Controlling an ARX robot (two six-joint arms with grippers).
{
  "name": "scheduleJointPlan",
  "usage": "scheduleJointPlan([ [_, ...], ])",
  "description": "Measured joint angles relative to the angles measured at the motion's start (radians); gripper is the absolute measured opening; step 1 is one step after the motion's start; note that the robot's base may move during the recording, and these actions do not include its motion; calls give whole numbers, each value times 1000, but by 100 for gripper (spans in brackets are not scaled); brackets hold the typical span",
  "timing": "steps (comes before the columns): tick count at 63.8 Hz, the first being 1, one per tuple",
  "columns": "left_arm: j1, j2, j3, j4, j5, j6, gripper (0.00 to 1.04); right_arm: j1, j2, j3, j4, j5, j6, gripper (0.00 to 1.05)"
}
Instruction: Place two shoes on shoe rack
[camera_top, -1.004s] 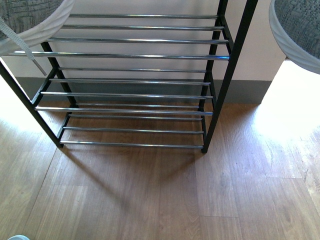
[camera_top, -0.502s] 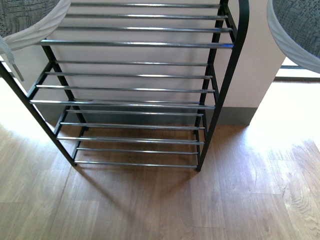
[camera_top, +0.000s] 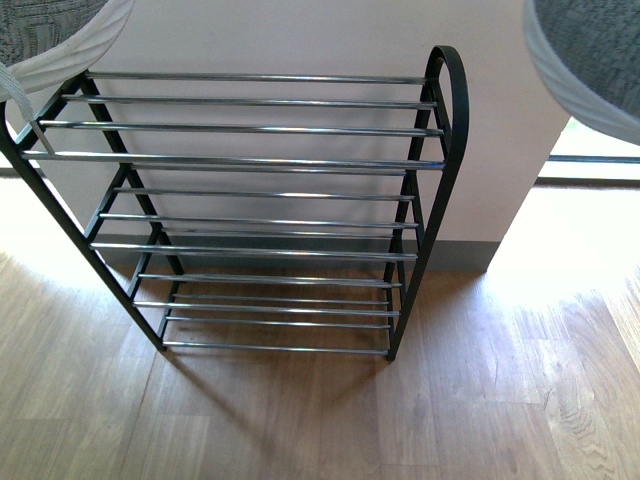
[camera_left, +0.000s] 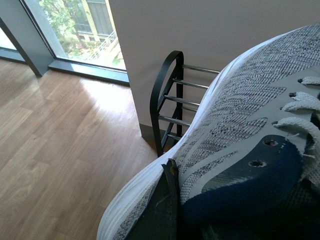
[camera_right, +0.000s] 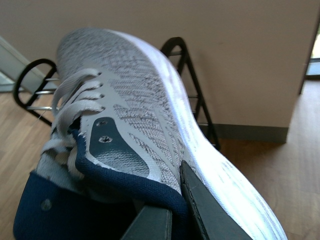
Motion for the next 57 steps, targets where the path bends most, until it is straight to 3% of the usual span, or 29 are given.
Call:
scheduleJointPlan([
  [11, 0, 0, 0, 0, 3, 0, 2, 238, 57, 128, -54, 162, 110, 1],
  [32, 0, 0, 0, 0, 3, 0, 2, 624, 275, 332, -110, 716, 439, 1],
  [34, 0, 0, 0, 0, 1, 0, 2, 668, 322, 369, -130, 804, 495, 1],
  [48, 0, 0, 0, 0, 1, 0, 2, 777, 516, 560, -232, 1111, 650, 1],
  [57, 0, 0, 0, 0, 1, 0, 2, 814, 615, 689, -338, 1191, 742, 1],
])
